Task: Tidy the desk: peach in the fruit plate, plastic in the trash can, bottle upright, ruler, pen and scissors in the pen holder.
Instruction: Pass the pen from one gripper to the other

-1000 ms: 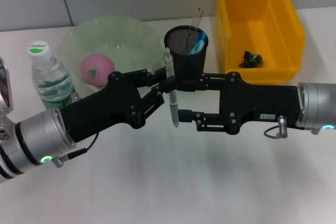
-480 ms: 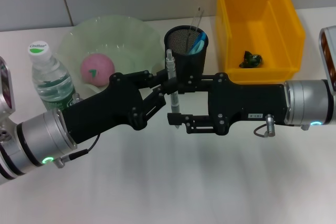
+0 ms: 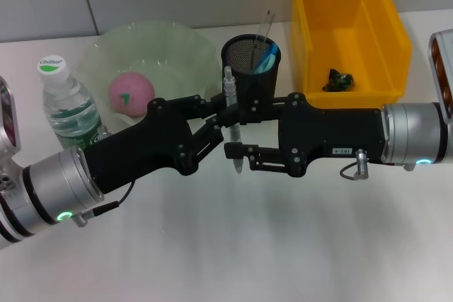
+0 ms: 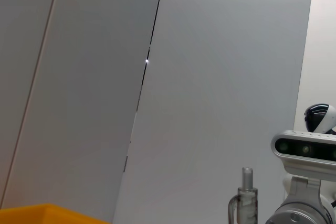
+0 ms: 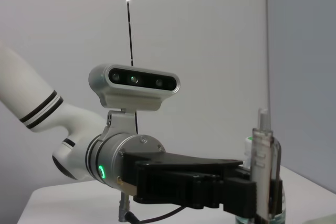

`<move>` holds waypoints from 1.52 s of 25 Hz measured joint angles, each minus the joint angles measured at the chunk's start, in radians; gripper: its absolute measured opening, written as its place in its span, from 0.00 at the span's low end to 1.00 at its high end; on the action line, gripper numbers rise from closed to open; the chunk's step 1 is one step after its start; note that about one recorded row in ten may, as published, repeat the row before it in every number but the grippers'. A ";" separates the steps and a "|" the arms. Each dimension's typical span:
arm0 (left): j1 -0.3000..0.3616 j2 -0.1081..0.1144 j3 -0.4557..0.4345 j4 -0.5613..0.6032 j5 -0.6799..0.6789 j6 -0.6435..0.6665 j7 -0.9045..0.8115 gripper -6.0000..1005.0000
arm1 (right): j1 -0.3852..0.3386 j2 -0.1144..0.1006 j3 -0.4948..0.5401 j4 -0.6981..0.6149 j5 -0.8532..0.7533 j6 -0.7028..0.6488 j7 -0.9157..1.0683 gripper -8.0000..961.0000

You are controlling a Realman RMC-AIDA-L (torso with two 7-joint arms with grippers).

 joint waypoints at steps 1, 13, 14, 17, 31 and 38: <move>0.000 0.000 0.000 0.000 0.000 0.000 0.000 0.20 | 0.000 0.000 0.000 0.000 0.002 0.000 -0.003 0.61; 0.000 0.000 0.000 -0.004 -0.002 0.000 0.000 0.23 | -0.001 0.000 -0.008 0.009 0.025 0.002 -0.007 0.39; 0.000 0.000 0.000 -0.004 -0.003 0.000 0.000 0.23 | -0.001 0.000 -0.008 0.010 0.025 0.002 -0.007 0.39; 0.000 0.000 0.000 -0.005 -0.003 0.000 0.000 0.24 | -0.001 0.000 -0.005 0.016 0.025 0.002 -0.007 0.38; 0.000 0.000 0.000 -0.005 0.002 0.003 0.001 0.27 | 0.001 0.000 0.001 0.027 0.026 0.001 -0.007 0.17; 0.000 0.000 0.000 -0.011 0.002 0.006 0.021 0.28 | 0.001 0.000 -0.001 0.027 0.026 0.001 -0.007 0.14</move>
